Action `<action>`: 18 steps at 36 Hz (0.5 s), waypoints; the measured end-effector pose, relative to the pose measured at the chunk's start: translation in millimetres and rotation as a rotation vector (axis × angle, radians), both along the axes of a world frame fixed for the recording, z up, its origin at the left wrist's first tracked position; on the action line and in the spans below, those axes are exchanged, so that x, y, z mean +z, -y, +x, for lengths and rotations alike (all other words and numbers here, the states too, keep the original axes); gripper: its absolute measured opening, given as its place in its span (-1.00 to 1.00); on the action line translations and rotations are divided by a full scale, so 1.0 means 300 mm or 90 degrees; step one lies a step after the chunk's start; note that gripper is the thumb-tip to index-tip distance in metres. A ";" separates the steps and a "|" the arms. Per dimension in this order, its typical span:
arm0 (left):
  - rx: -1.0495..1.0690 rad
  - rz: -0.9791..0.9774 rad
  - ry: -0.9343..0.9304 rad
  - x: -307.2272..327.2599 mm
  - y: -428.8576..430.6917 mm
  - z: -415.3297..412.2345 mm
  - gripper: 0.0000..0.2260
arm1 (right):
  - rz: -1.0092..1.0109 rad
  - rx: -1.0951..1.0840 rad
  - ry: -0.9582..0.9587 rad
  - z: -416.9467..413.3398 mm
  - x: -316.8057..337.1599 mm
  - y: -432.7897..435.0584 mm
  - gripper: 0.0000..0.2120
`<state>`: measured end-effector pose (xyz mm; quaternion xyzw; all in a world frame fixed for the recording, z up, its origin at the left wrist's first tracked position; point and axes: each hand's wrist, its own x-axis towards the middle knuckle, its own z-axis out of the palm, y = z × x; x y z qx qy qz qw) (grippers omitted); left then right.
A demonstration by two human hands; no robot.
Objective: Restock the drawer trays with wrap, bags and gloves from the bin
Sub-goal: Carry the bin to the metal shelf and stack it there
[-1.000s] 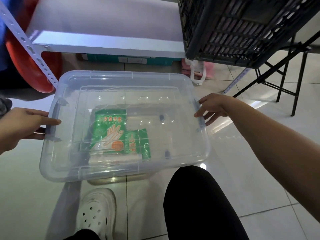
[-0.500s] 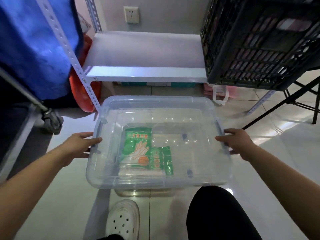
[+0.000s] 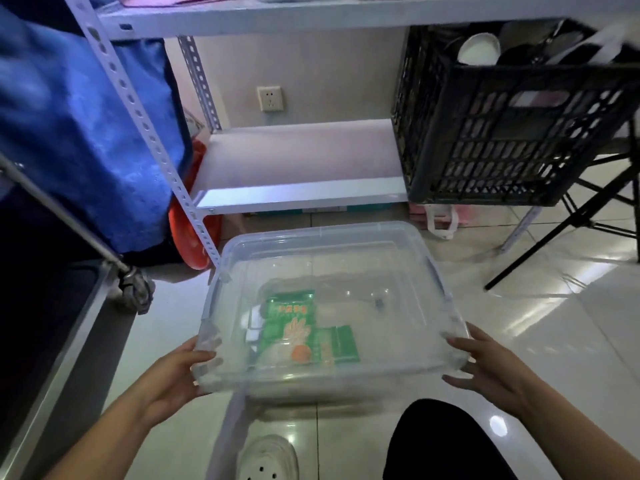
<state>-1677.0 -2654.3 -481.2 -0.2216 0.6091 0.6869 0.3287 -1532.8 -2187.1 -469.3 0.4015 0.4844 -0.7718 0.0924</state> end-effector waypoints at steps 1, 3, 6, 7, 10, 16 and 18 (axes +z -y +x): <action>0.000 0.011 -0.003 0.016 0.004 -0.006 -0.54 | -0.009 0.003 -0.013 -0.012 0.026 0.000 -0.62; 0.008 0.032 -0.005 0.049 0.020 -0.020 -0.57 | -0.019 0.012 -0.034 -0.037 0.087 -0.001 -0.65; 0.011 0.055 -0.013 0.107 0.042 -0.030 -0.62 | -0.015 0.023 -0.061 -0.060 0.174 -0.005 -0.63; 0.008 0.062 -0.021 0.125 0.047 -0.029 -0.62 | -0.013 0.028 -0.069 -0.061 0.195 -0.007 -0.62; 0.003 0.081 -0.060 0.203 0.066 -0.031 -0.61 | -0.014 0.046 -0.110 -0.062 0.256 -0.019 -0.60; -0.009 0.123 -0.200 0.406 0.099 -0.090 -0.53 | 0.004 0.050 -0.233 -0.122 0.410 -0.033 -0.51; -0.018 0.139 -0.242 0.483 0.082 -0.119 -0.54 | 0.020 0.049 -0.274 -0.161 0.472 -0.033 -0.50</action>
